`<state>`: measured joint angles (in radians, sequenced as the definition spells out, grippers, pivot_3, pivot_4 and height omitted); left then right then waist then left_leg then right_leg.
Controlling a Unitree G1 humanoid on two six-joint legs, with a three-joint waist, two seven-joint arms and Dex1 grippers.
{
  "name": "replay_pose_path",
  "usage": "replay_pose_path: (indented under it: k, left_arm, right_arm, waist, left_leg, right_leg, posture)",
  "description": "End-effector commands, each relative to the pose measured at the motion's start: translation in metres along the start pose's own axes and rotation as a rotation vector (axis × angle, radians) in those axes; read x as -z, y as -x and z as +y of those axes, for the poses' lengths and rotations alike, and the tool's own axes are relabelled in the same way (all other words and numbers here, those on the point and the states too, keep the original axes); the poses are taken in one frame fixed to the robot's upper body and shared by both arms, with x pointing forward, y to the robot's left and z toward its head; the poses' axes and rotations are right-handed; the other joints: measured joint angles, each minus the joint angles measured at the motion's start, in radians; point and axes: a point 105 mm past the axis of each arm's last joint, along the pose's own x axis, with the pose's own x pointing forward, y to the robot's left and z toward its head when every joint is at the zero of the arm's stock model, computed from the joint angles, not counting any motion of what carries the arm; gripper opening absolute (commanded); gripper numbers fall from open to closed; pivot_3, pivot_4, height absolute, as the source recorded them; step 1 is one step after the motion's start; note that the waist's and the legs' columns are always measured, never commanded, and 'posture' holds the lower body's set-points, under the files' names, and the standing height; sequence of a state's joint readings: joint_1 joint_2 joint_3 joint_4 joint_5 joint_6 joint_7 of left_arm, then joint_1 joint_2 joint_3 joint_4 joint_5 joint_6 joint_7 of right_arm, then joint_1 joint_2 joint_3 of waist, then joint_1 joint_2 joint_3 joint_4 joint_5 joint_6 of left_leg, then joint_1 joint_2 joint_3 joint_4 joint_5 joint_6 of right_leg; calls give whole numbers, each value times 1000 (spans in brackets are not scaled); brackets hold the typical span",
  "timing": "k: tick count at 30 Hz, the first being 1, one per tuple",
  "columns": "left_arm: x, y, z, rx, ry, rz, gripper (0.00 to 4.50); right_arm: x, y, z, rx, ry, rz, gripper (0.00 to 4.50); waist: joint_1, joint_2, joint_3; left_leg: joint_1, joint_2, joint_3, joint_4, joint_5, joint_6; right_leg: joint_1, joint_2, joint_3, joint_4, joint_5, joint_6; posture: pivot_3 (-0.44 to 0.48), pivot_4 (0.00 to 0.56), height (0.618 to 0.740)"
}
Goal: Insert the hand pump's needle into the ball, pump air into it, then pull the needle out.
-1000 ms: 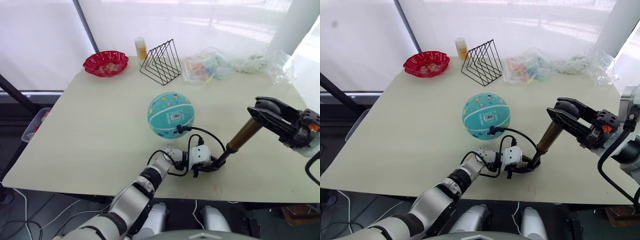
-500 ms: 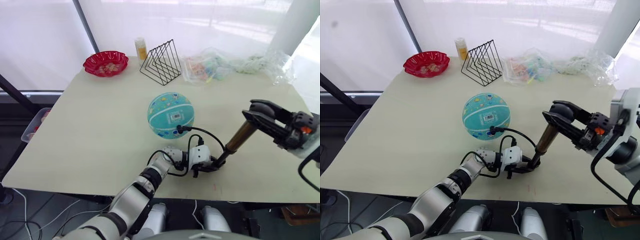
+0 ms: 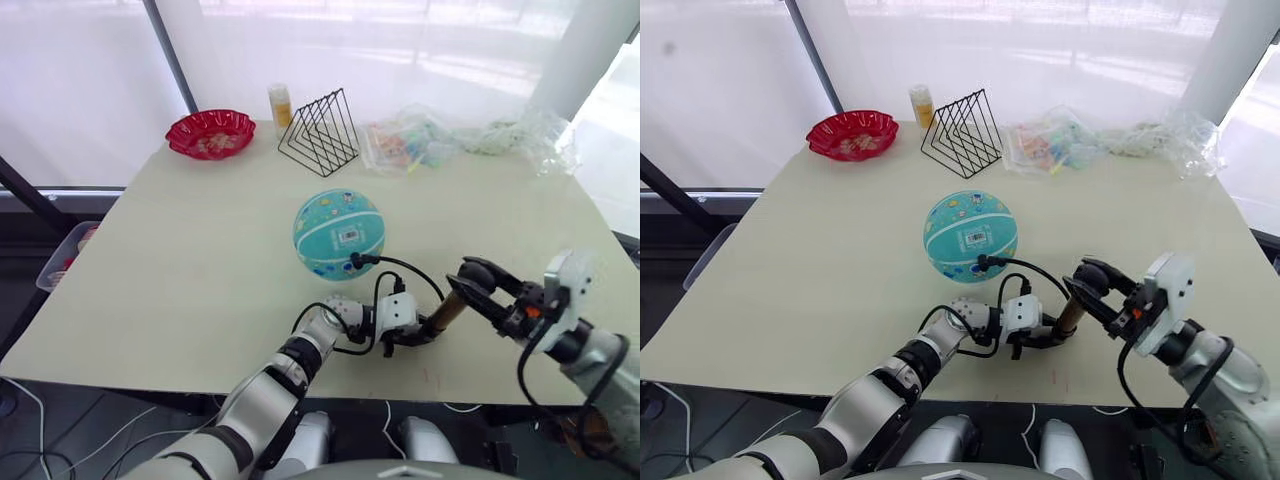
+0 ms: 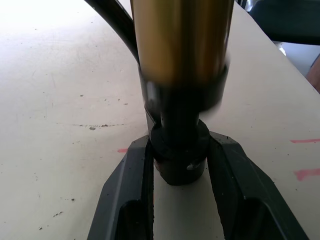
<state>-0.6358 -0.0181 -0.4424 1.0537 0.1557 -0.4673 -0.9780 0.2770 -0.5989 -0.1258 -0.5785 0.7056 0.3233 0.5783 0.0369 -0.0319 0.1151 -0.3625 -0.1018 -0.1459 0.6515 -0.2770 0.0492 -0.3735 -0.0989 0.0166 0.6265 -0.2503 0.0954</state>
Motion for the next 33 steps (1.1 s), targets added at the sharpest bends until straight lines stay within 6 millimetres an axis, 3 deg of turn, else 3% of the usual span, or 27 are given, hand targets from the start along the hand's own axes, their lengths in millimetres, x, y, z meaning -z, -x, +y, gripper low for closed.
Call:
replay_pose_path:
  k: [1, 7, 12, 14, 21, 23, 28, 31, 33]
  left_arm:
    - [48, 7, -33, 108, 102, 178, 1035]
    - [49, 7, -34, 112, 103, 180, 1035]
    - [48, 7, -35, 119, 102, 178, 1035]
    - [48, 6, -35, 122, 100, 178, 1035]
    - [47, 6, -35, 123, 99, 177, 1035]
    - [47, 6, -34, 123, 101, 176, 1035]
    - [46, 6, -34, 122, 100, 173, 1035]
    - [45, 5, -33, 120, 100, 173, 1035]
    - [45, 5, -33, 118, 99, 172, 1035]
  right_arm:
    - [22, 5, -2, 8, -22, 81, 1742]
    - [-50, 10, -5, -14, 103, -108, 1741]
    - [-140, 24, -4, -50, 239, -285, 1741]
    - [-159, 28, -1, -66, 252, -303, 1741]
    - [-192, 36, 8, -95, 258, -341, 1741]
    - [-183, 33, 6, -89, 247, -297, 1740]
    - [-90, 12, -8, -36, 105, -12, 1740]
    - [-50, 10, -13, -12, 50, 61, 1723]
    - [-7, 10, -18, 13, 22, 152, 1723]
  waist:
    - [0, 1, -1]
    - [1, 8, 5]
    - [3, 15, 13]
    - [4, 15, 14]
    - [4, 11, 17]
    - [5, 11, 17]
    - [6, 7, 14]
    - [3, -3, 7]
    - [3, -5, 5]
  left_leg:
    - [0, 0, 0, 0, 0, 0]
    - [-1, 0, 0, 0, 0, 0]
    - [-3, -1, 1, 1, 0, 0]
    - [-6, -1, 0, 2, 0, 0]
    - [-9, -1, 0, 2, 0, 0]
    - [-15, -1, 0, 3, 0, 0]
    - [-16, -1, 0, 3, 0, 0]
    - [-12, -1, -1, 3, 0, 0]
    - [-7, -1, -1, 2, 0, 0]
  right_leg:
    - [0, 0, 0, 0, 0, 0]
    - [0, 0, 0, 0, 2, -3]
    - [-1, -2, 0, 0, 2, -3]
    - [-3, -2, 0, 0, 2, -3]
    - [-4, -3, -1, -1, 2, -3]
    - [-10, -4, -2, -1, 3, -4]
    - [-11, -4, -2, 0, 3, -4]
    - [-8, -3, -2, 0, 3, -3]
    - [-4, -2, -2, 0, 2, -3]
  posture:
    - [0, 150, 740]
    - [0, 150, 740]
    - [0, 150, 740]
    - [0, 150, 740]
    - [0, 150, 740]
    - [0, 150, 740]
    - [0, 150, 740]
    - [0, 150, 740]
    - [0, 150, 740]
